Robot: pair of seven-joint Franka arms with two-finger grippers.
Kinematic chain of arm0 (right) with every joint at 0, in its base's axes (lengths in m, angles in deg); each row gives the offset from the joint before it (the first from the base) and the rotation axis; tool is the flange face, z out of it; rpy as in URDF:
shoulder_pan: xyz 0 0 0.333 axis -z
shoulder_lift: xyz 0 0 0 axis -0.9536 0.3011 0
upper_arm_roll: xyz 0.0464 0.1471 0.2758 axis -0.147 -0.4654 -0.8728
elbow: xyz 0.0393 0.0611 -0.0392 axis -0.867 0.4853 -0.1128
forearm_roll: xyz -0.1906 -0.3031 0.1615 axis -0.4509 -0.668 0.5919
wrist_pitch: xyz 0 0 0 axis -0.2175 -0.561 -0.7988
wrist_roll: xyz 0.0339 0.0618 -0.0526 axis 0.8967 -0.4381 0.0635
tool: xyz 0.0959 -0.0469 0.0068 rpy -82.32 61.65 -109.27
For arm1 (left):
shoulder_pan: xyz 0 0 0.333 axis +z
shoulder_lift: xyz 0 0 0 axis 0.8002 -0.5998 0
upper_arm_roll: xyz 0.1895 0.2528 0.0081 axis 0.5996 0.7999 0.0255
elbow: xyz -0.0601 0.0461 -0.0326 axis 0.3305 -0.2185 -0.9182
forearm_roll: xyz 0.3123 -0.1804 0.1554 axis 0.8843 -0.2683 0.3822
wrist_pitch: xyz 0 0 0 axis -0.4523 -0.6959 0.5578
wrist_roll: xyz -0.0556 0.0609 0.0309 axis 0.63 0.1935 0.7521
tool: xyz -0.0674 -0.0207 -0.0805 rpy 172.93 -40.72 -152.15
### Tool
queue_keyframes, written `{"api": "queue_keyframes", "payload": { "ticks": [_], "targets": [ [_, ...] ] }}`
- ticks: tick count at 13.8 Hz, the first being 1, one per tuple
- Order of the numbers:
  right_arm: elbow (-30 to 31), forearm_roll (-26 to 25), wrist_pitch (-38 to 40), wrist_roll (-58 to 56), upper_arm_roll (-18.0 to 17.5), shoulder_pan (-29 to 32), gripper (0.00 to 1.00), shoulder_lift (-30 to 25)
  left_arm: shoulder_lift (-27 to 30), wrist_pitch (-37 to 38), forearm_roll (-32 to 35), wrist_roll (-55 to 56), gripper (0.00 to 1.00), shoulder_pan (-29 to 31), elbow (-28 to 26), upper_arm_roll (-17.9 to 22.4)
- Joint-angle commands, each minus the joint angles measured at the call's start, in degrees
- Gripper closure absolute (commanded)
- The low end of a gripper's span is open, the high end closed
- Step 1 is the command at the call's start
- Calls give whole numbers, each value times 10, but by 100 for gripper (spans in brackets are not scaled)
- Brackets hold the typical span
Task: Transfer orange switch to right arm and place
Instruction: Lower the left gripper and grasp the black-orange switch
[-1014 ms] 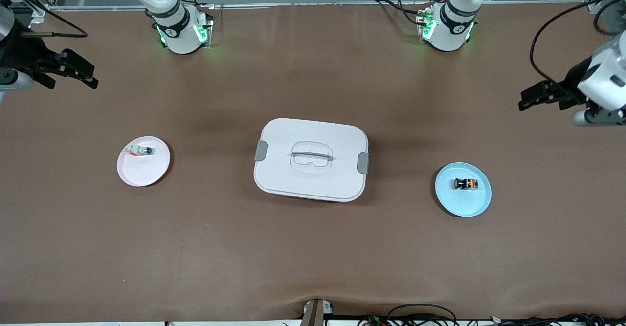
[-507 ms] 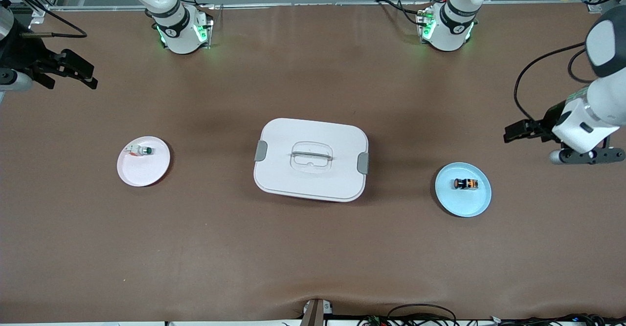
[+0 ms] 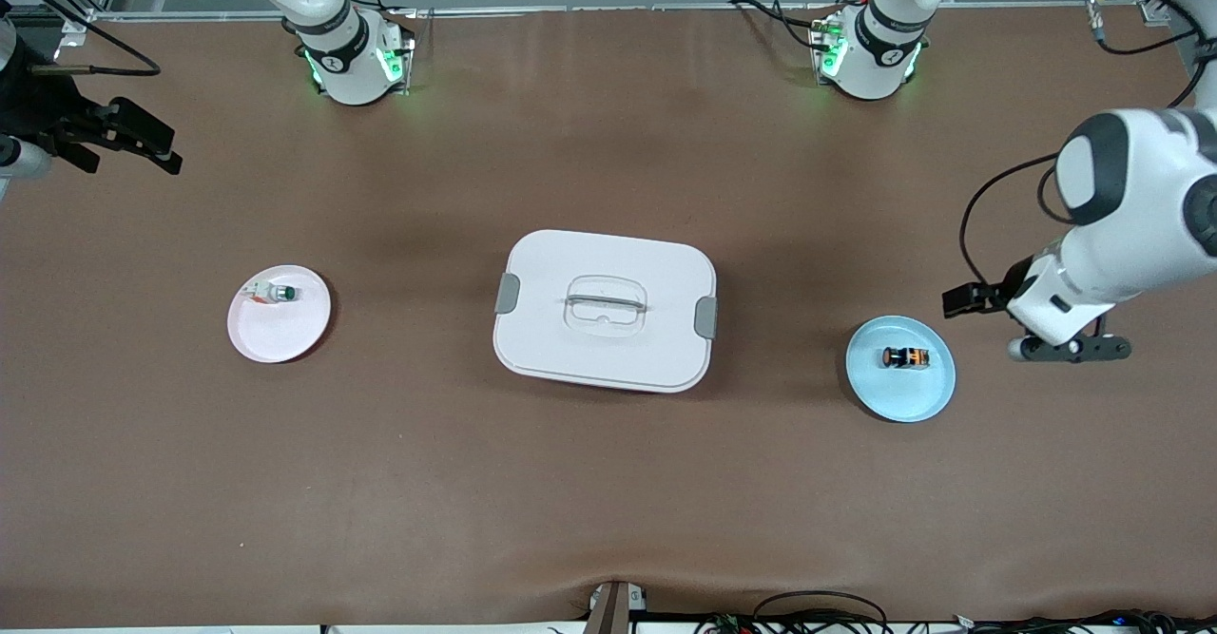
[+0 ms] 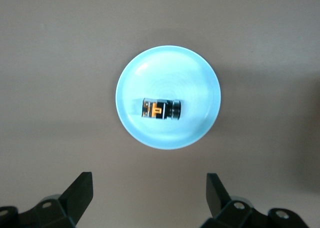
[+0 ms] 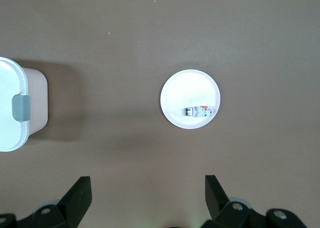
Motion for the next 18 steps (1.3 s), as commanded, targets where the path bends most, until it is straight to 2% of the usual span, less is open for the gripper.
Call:
{"api": "queue_keyframes", "payload": {
  "ticks": [1, 4, 6, 12, 18],
  "targets": [
    [1, -5, 2, 0, -5, 8, 0, -4, -36, -32, 20, -9, 0, -1, 5, -4],
    [1, -5, 3, -1, -5, 8, 0, -4, -53, -87, 40, -24, 0, 1, -22, -5],
    [1, -5, 2, -1, -5, 8, 0, -4, -80, -118, 40, -44, 0, -2, -21, -5],
    [1, -4, 2, -1, -5, 8, 0, -4, -135, -162, 41, -58, 0, -2, -23, -6],
    [1, -4, 1, -1, -5, 8, 0, -4, -160, -191, 41, -74, 0, -1, -33, -6]
  ]
}}
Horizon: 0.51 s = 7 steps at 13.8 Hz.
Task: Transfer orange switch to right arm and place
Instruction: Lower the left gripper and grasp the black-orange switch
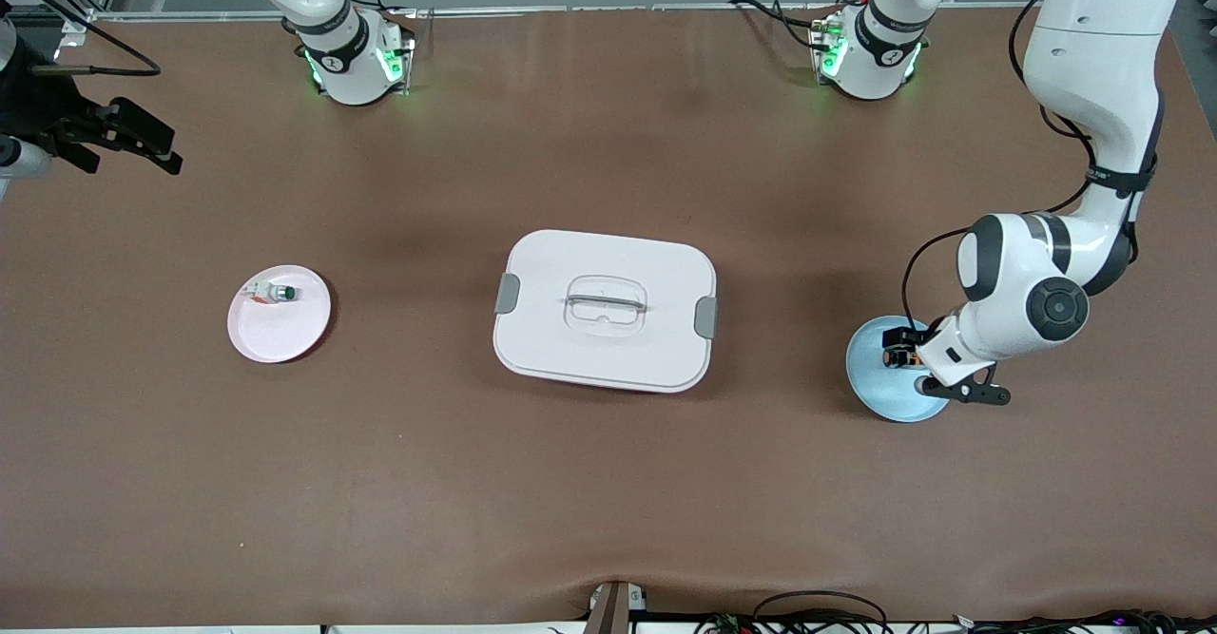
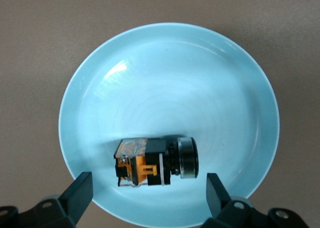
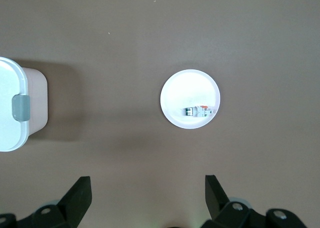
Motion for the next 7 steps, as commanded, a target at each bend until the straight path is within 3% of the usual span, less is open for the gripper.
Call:
{"api": "queue_keyframes", "payload": {
  "ticks": [1, 7],
  "targets": [
    [1, -4, 0, -1, -5, 9, 0, -4, -4, -23, 11, -8, 0, 3, -7, -2],
    [1, -4, 1, -1, -5, 9, 0, -4, -24, -54, 11, -8, 0, 3, -8, -2]
  ]
}}
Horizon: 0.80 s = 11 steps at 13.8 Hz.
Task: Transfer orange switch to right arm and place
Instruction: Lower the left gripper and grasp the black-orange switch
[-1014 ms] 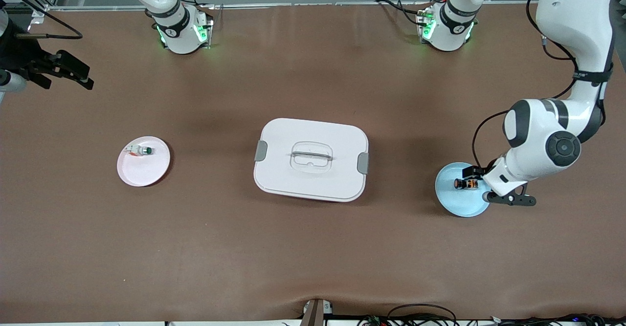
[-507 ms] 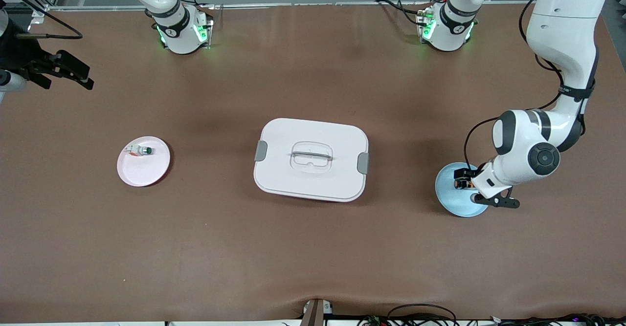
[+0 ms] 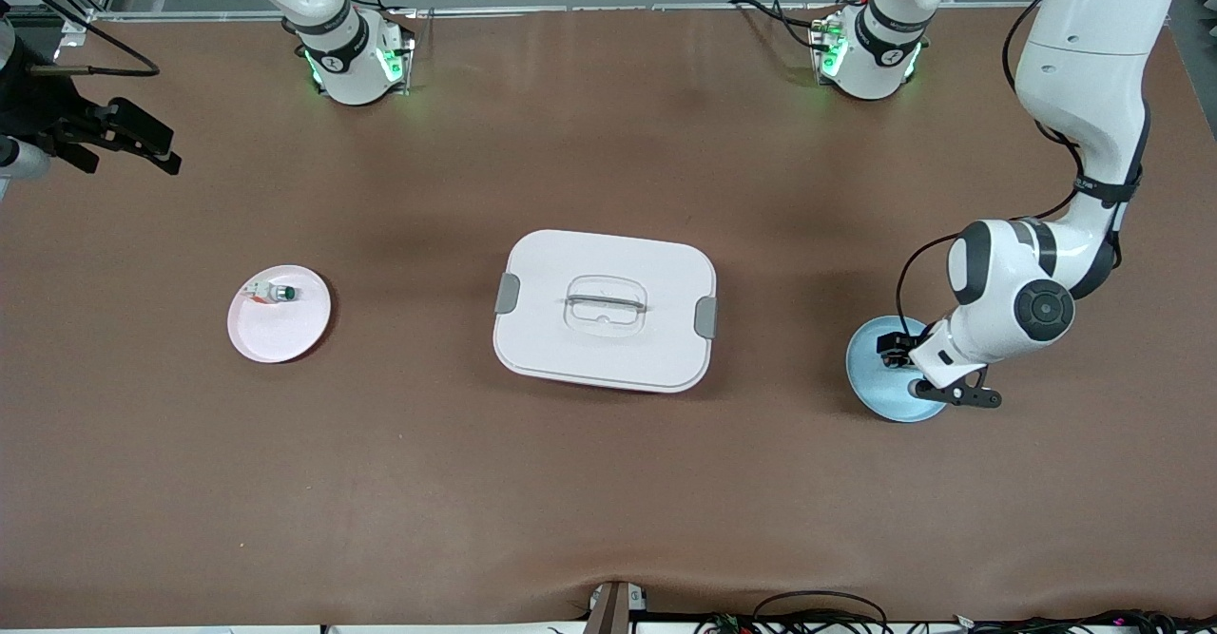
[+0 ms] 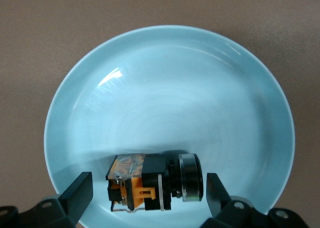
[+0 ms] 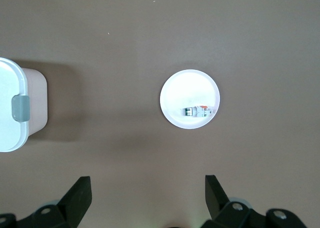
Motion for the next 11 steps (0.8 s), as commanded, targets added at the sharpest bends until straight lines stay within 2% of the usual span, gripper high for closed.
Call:
{"api": "queue_keyframes", "payload": {
  "ticks": [1, 7, 8, 9, 10, 11],
  "targets": [
    [2, -4, 1, -1, -5, 8, 0, -4, -8, -23, 11, -7, 0, 3, -5, -2],
    [9, -3, 0, -1, -5, 8, 0, -4, -9, -37, 11, -5, 0, 3, -13, -2],
    [9, -4, 0, -1, -5, 8, 0, -4, -9, -37, 11, -5, 16, 3, -13, -2],
    [9, -3, 0, -1, -5, 8, 0, -4, -8, -37, 11, -5, 41, 3, -13, -2],
    [9, -3, 0, -1, -6, 8, 0, -4, -7, -37, 11, -3, 62, 3, -13, -2],
    [9, -3, 0, -1, -6, 7, 0, -4, -6, -36, 11, 1, 72, 3, -13, -2]
  ]
}}
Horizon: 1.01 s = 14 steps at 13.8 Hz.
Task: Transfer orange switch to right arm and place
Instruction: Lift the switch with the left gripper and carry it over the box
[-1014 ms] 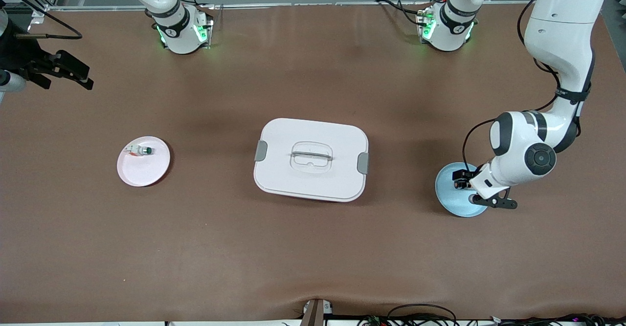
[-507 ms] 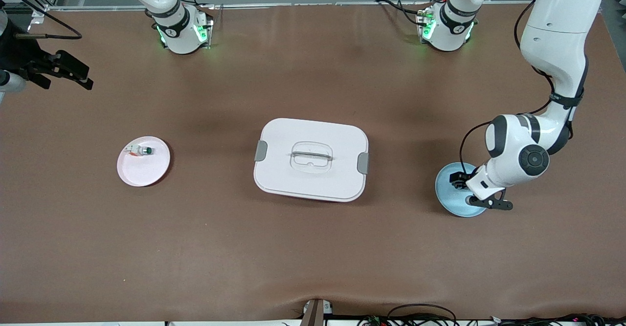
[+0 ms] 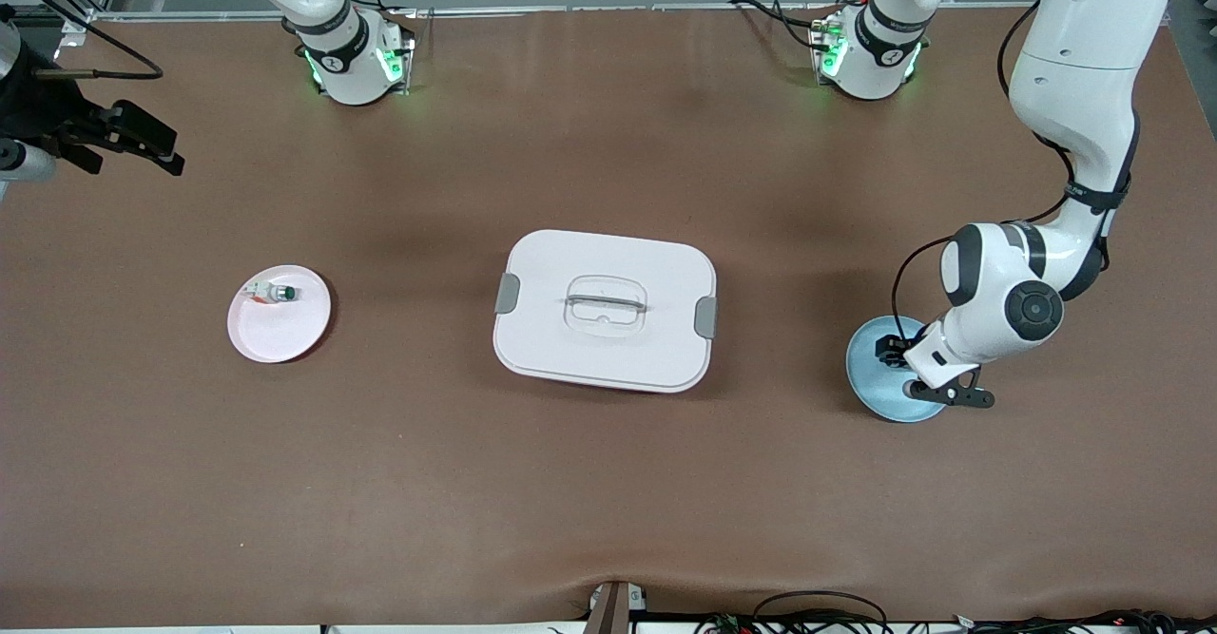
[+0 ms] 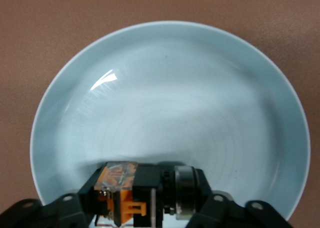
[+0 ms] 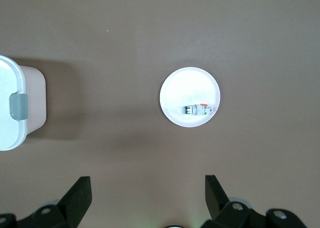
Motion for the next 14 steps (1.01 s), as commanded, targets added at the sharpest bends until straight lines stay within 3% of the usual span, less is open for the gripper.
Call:
{"api": "queue_keyframes", "payload": {
  "ticks": [1, 6, 11, 14],
  "targets": [
    [4, -3, 0, -1, -6, 7, 0, -4, 5, -6, 11, 2, 74, 2, -7, -2],
    [4, -3, 2, -1, -6, 5, 0, -4, 29, 8, 11, -5, 74, 5, -6, -2],
    [11, -3, 3, -1, -7, 5, 0, -7, 93, 128, -6, -3, 73, 8, 18, -4],
    [12, -3, 4, -1, -7, 5, 0, -7, 115, 210, -55, 1, 73, 6, 58, -3]
  ]
}}
